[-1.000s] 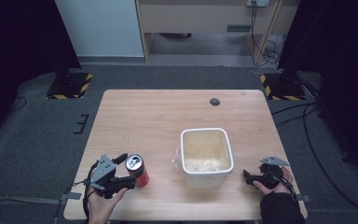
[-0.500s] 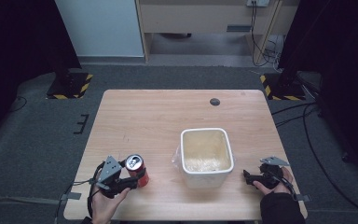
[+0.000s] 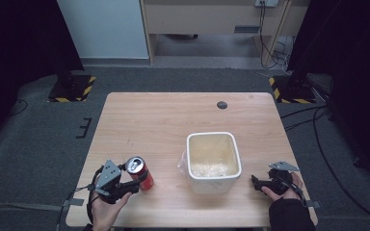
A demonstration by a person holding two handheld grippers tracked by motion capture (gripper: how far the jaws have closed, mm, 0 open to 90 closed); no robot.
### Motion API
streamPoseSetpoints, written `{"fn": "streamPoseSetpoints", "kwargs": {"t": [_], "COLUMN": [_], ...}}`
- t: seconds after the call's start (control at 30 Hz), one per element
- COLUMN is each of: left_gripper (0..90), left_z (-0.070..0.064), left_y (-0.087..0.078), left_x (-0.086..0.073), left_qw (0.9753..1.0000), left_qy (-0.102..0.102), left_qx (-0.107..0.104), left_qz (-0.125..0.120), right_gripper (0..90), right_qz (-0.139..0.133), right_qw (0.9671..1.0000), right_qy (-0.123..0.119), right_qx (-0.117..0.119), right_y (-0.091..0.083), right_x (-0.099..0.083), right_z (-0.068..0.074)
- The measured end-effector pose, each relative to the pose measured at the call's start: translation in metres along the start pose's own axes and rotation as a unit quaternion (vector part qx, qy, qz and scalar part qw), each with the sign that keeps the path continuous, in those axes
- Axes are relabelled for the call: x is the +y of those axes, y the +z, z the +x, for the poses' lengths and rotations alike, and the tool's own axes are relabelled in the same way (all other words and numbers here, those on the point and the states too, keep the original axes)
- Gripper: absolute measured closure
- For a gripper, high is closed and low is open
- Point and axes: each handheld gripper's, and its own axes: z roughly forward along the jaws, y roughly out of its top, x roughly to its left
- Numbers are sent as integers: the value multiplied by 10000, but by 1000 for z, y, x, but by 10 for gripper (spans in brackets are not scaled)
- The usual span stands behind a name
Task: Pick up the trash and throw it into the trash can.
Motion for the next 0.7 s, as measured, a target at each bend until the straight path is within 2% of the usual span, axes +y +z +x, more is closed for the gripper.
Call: {"fn": "streamPoseSetpoints", "kwargs": {"t": [0.37, 0.7], "left_gripper": [332, 332], "left_z": [1, 3], "left_y": [-11, -17], "left_x": [16, 42], "left_qw": [9994, 9979], "left_qy": [2, 136], "left_qx": [22, 4], "left_qz": [-338, -633], "right_gripper": [5, 4], "right_qz": [12, 14], "right_qw": [10000, 10000], "right_qy": [7, 33], "right_qx": [2, -5], "right_y": [0, 0], "right_x": [0, 1], "right_z": [0, 0]}}
